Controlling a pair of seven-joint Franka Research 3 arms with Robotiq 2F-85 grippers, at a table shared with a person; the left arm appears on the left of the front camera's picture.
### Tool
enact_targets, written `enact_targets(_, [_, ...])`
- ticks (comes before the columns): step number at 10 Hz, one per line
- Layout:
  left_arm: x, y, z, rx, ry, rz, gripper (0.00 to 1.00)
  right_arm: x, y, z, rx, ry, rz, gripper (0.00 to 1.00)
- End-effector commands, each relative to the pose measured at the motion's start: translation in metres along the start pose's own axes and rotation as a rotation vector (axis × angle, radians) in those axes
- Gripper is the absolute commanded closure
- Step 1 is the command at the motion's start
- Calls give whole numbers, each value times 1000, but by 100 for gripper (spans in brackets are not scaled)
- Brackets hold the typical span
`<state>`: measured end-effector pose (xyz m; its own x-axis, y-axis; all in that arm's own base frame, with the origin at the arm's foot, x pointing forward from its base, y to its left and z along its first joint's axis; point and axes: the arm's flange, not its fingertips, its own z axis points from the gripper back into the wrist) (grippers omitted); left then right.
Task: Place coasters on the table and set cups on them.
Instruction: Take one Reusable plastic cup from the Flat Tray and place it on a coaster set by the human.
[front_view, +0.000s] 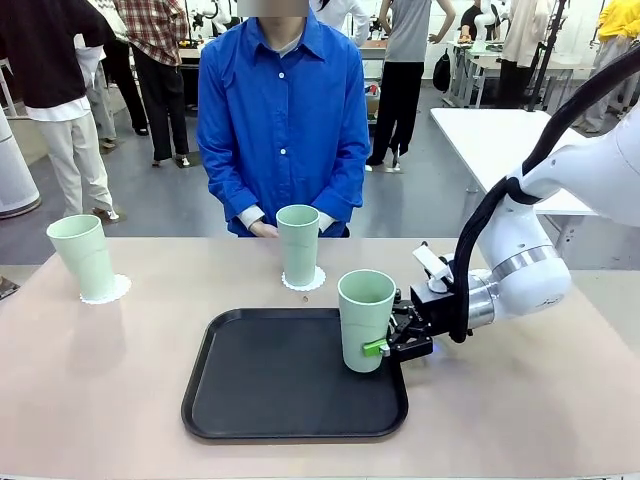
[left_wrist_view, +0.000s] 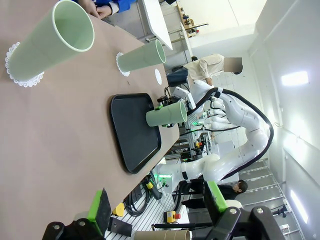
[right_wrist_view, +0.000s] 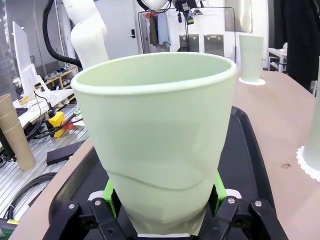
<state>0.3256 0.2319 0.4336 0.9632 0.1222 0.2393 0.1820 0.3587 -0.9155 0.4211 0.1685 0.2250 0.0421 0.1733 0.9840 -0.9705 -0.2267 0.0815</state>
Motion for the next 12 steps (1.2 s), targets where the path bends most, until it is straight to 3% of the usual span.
enact_targets(1, [-2, -1, 2, -9, -1, -6, 0, 26, 15, 5, -48, -34, -48, 100])
enact_targets(4, [-2, -1, 2, -9, -1, -6, 0, 130, 46, 17, -74, -59, -31, 100])
enact_targets(7, [-2, -1, 2, -9, -1, -6, 0, 200, 57, 20, -127, -11, -15, 100])
enact_targets(9, [-2, -1, 2, -9, -1, -6, 0, 222, 61, 18, -155, 9, -14, 100])
enact_targets(12, [-2, -1, 2, -9, -1, -6, 0, 212, 59, 27, -104, -8, 13, 100])
